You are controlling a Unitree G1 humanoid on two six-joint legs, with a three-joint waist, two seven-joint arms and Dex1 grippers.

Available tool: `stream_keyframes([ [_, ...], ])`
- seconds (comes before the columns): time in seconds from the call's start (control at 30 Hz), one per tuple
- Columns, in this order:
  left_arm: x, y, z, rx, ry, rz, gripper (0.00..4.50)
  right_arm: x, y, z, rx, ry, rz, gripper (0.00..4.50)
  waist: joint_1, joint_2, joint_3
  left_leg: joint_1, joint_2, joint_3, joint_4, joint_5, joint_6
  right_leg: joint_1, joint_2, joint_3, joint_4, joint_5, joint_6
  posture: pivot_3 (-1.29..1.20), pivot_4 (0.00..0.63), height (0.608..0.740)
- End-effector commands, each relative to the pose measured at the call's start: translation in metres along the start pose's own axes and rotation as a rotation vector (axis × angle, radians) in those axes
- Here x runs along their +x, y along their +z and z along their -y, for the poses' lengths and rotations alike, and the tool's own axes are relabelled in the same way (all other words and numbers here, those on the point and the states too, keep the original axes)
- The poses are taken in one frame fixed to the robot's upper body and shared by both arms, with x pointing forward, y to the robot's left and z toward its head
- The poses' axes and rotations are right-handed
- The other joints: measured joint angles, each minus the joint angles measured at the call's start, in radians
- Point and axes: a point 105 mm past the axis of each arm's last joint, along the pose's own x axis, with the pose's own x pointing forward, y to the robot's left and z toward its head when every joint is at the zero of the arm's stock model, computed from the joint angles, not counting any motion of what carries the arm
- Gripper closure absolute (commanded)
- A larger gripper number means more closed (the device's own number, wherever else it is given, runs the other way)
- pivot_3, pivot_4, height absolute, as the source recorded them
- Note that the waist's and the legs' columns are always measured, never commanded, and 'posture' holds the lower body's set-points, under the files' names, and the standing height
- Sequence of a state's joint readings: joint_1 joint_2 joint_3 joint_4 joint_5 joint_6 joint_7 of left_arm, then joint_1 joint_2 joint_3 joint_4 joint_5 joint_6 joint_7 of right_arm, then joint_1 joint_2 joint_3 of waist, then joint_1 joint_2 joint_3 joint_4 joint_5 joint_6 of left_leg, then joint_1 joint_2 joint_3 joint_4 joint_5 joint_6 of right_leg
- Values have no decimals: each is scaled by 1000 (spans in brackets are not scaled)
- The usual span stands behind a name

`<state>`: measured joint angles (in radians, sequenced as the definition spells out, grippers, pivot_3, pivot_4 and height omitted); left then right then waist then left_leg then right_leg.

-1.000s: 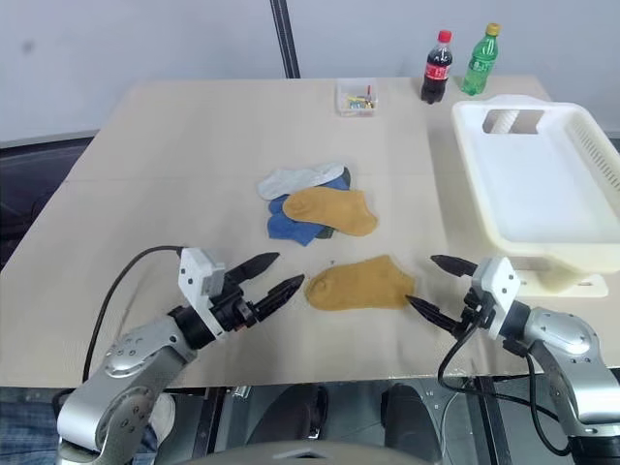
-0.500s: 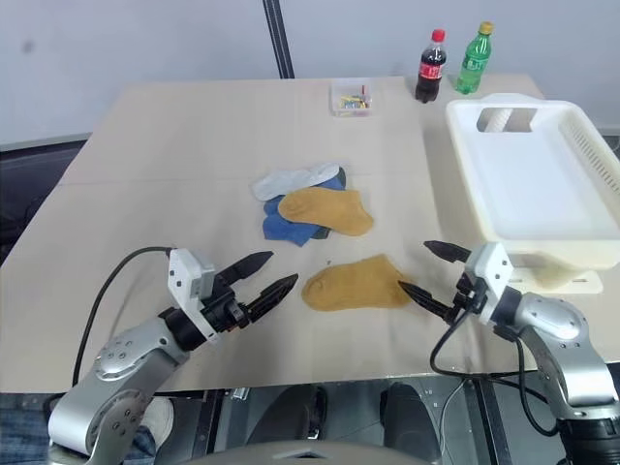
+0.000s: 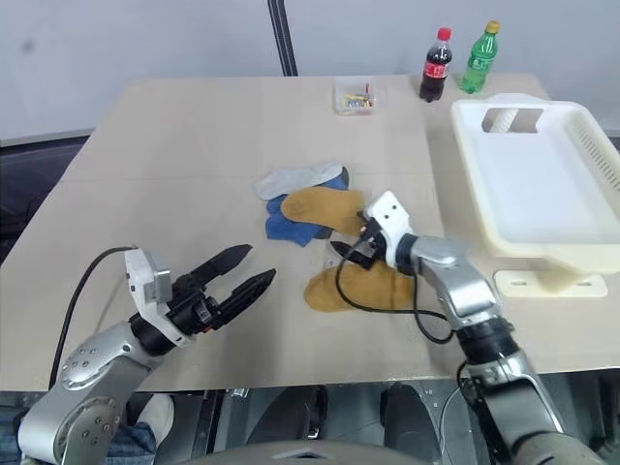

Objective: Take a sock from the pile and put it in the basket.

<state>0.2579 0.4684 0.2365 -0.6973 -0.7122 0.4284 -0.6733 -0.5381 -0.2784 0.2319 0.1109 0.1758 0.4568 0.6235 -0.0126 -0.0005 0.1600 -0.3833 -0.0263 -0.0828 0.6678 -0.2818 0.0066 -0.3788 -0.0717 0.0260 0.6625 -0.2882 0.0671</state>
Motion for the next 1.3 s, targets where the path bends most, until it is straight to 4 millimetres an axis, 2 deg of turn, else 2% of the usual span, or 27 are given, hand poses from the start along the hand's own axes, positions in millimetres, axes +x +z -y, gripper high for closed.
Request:
stream_keyframes([
  [0.03,-3,11,6,32,-21,37,871,4,15,15,-38,-66,32,0,-2,0,0,0,0,0,0,0,0,0,0,0,0,0,0,0,150,740],
  [0.17,-4,11,9,31,-16,39,871,-2,25,18,-51,-67,66,0,-4,0,0,1,2,0,-1,0,0,0,1,0,1,0,0,0,150,740],
  [0.3,-5,9,9,29,-5,29,871,-11,15,9,-133,-18,11,0,-3,0,0,0,1,0,-1,-1,1,0,1,0,0,0,0,0,150,740],
  [0.47,-5,8,9,30,1,29,871,-13,6,19,-45,-86,-15,0,-7,0,0,1,2,0,-1,-2,3,0,2,0,1,0,0,0,150,740],
  [0.67,-6,7,9,34,2,22,871,-10,0,11,-41,-38,-50,0,-5,0,0,1,2,0,-1,-2,3,0,1,0,1,0,0,0,150,740],
  [0.77,-5,7,9,36,2,21,826,-9,1,9,-59,-29,-50,712,-5,0,0,1,2,0,-1,-2,3,0,1,0,1,0,0,0,150,740],
  [0.8,-5,7,9,36,1,21,826,-9,1,8,-62,-27,-50,1149,-5,0,0,1,2,0,-1,-2,3,0,1,0,1,0,0,0,150,740],
  [0.83,-5,6,9,36,1,20,826,-10,1,9,-69,-28,-50,1370,-5,0,0,1,2,0,-1,-2,3,0,1,0,1,0,0,0,150,740],
  [0.87,-5,6,10,33,1,18,826,-11,2,9,-78,-31,-51,1947,-5,0,0,1,2,0,-1,-2,3,0,1,0,1,0,0,0,150,740],
  [0.9,-5,6,10,31,1,16,826,-12,2,10,-84,-33,-51,2277,-5,0,0,1,2,0,-1,-2,3,0,1,0,1,0,0,0,150,740],
  [0.93,-5,5,10,30,-1,13,826,-12,2,10,-87,-36,-51,2874,-5,1,0,1,2,0,-1,-2,3,0,1,0,1,0,0,0,150,740],
  [1.0,-6,4,10,29,0,9,826,-15,1,11,-93,-38,-54,3614,-5,1,0,1,2,0,-1,-2,3,0,1,0,1,0,0,0,150,740],
  [1.03,-6,4,9,30,0,7,826,-16,1,10,-105,-35,-55,4262,-5,1,0,1,2,0,-1,-2,3,0,1,0,1,0,0,0,150,740],
  [1.07,-6,4,9,31,1,7,826,-19,1,9,-115,-30,-53,4438,-5,1,0,1,2,0,-1,-2,3,0,1,0,1,0,0,0,150,740],
  [1.2,-6,4,9,31,-8,2,826,-33,7,4,-183,16,-56,4438,-2,1,0,0,2,0,-1,-2,4,0,1,0,0,0,0,0,150,740],
  [1.3,-6,4,10,27,-12,-1,826,-51,9,1,-231,70,-79,4438,-2,1,1,0,1,0,-1,-2,4,0,1,0,0,0,0,0,150,740],
])
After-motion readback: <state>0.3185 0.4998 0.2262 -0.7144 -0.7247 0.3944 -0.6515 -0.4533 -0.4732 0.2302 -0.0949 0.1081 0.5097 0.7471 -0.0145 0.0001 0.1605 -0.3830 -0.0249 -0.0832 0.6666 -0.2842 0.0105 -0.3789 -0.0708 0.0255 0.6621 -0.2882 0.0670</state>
